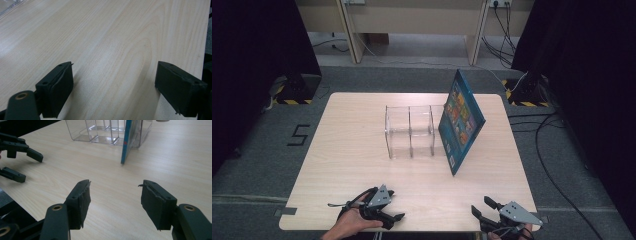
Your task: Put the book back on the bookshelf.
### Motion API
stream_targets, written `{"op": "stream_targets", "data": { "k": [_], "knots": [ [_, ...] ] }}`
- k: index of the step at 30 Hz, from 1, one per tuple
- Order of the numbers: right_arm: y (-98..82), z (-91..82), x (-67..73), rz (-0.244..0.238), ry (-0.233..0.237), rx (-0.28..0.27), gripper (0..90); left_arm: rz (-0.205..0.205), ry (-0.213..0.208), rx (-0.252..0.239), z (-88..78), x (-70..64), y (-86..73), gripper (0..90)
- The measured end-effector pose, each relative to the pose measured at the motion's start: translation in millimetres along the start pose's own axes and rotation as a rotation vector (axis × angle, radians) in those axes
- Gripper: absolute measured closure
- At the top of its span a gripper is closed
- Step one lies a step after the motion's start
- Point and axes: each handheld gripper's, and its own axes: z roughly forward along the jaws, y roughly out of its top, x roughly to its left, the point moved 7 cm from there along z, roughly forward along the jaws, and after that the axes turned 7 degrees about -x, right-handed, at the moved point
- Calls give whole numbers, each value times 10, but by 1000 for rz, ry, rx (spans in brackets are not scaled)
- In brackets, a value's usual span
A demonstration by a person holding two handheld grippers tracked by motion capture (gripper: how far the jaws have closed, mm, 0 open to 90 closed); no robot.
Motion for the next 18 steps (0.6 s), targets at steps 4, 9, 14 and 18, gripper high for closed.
{"op": "stream_targets", "data": {
  "k": [4, 9, 14, 18],
  "knots": [
    [-28, -20, -14, 0, -4, 10, 403, 1, 0, 0, -1, -4, -1, 144],
    [-105, -45, -33, 22, -11, 59, 385, 1, -5, 0, -2, -10, -1, 144],
    [-184, -75, -48, 31, -9, 101, 380, 1, -5, -1, -1, -10, -1, 143],
    [-234, -104, -69, 38, -14, 129, 381, 1, -6, -1, -2, -10, -1, 143]
  ]
}}
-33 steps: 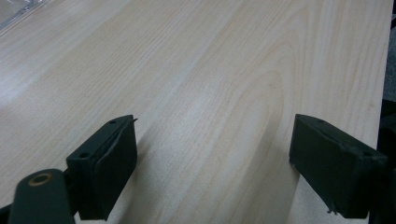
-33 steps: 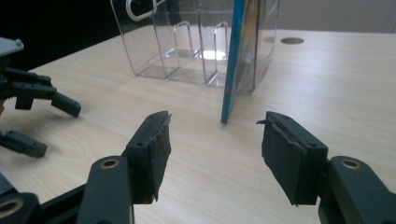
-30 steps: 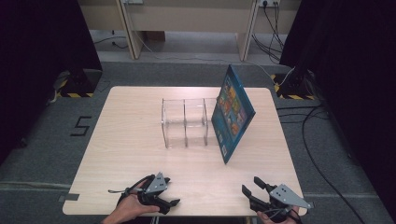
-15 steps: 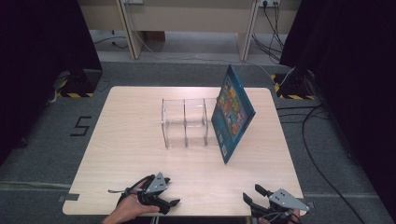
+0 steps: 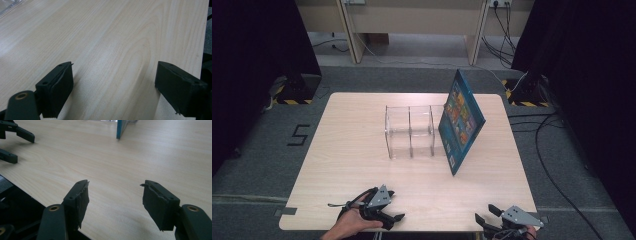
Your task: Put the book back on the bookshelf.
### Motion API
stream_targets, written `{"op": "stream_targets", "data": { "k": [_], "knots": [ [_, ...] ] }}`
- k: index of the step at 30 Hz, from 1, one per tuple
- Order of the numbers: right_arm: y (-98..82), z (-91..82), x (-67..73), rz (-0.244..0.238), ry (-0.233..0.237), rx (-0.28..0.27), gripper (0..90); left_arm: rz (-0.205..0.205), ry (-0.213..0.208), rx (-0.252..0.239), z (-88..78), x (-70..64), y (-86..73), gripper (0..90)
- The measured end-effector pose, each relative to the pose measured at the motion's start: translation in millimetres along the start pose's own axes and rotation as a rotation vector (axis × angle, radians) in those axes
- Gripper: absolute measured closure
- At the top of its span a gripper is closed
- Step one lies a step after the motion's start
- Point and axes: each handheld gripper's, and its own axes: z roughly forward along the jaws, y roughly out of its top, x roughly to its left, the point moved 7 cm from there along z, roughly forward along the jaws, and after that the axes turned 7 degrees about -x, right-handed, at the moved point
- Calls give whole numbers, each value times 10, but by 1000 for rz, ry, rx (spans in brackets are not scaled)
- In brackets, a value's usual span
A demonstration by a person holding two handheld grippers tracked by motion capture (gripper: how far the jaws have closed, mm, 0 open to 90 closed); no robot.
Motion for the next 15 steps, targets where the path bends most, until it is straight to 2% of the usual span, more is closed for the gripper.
{"op": "stream_targets", "data": {
  "k": [5, 15],
  "knots": [
    [-48, -12, -28, 10, -11, 30, 379, 0, -1, 0, 1, 0, 0, 142],
    [-53, -7, -33, 5, -12, 37, 378, 0, -4, 0, 6, -7, 2, 136]
  ]
}}
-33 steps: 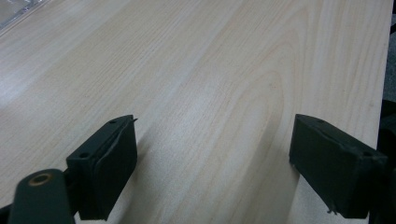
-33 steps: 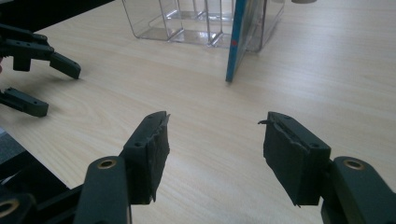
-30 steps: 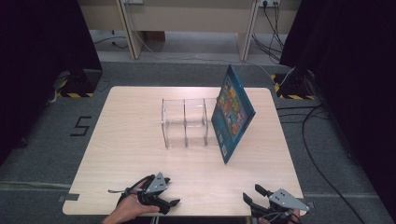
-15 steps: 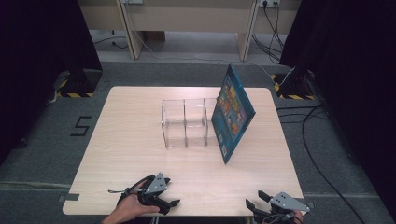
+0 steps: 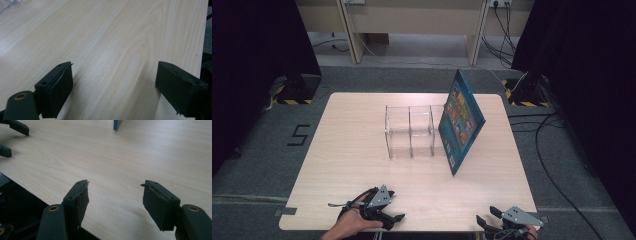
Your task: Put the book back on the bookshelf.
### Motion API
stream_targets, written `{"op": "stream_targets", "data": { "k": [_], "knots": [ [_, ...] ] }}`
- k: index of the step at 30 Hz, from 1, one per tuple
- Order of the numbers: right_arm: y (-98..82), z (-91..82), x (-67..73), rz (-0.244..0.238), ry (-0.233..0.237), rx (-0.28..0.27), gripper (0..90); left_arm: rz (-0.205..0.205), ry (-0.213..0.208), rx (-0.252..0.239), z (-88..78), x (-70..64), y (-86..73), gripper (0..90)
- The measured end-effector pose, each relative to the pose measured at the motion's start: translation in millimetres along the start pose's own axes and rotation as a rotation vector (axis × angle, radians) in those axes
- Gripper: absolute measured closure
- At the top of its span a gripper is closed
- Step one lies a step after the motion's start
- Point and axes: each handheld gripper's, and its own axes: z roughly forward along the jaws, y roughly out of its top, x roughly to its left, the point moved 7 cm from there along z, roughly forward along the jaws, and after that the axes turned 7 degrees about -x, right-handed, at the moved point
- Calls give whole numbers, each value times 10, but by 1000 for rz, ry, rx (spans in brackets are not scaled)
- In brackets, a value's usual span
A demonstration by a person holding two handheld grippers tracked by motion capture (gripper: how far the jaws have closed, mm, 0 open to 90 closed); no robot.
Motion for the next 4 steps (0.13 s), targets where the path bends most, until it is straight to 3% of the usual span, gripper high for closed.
{"op": "stream_targets", "data": {
  "k": [4],
  "knots": [
    [0, -1, -3, 2, -3, 1, 378, 2, -1, 0, 1, -1, 1, 135]
  ]
}}
